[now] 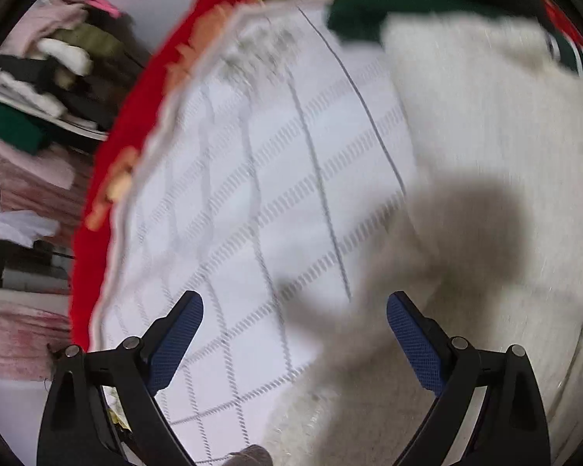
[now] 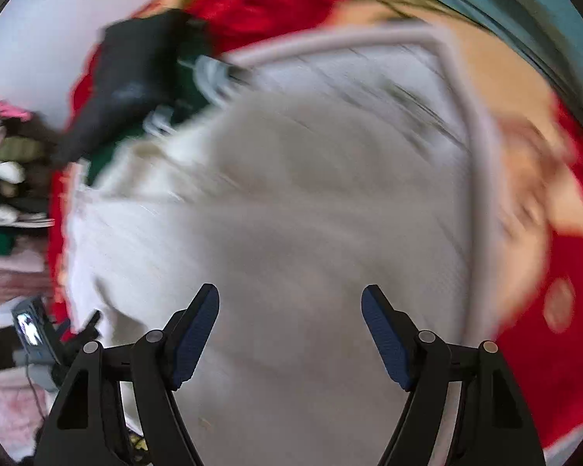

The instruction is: Fold large clothes

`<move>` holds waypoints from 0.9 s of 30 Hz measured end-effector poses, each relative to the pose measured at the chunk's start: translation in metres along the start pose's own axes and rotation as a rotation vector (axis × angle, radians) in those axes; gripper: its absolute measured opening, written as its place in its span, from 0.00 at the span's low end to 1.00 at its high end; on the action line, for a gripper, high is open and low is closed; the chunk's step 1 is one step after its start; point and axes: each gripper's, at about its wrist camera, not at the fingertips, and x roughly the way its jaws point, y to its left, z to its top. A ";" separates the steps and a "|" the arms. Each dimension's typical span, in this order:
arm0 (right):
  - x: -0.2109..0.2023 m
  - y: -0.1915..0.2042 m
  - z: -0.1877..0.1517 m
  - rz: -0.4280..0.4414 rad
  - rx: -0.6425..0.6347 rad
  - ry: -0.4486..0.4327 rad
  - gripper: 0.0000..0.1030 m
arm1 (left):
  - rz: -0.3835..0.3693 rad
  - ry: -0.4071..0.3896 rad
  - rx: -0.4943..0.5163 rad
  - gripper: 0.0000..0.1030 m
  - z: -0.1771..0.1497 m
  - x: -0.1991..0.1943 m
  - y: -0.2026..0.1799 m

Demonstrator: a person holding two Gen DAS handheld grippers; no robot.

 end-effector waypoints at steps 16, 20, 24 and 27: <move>0.093 -0.058 -0.042 -0.248 -0.097 0.037 0.74 | 0.044 -0.117 0.082 0.93 0.014 0.014 -0.029; 0.091 -0.055 -0.037 -0.266 -0.148 0.058 0.72 | -0.043 -0.107 0.072 0.93 0.003 0.020 -0.022; 0.093 -0.062 -0.037 -0.234 -0.145 0.066 0.72 | -0.077 -0.136 0.071 0.87 0.011 0.024 -0.032; 0.095 -0.061 -0.035 -0.219 -0.151 0.058 0.68 | -0.153 -0.144 0.080 0.51 0.022 0.025 -0.041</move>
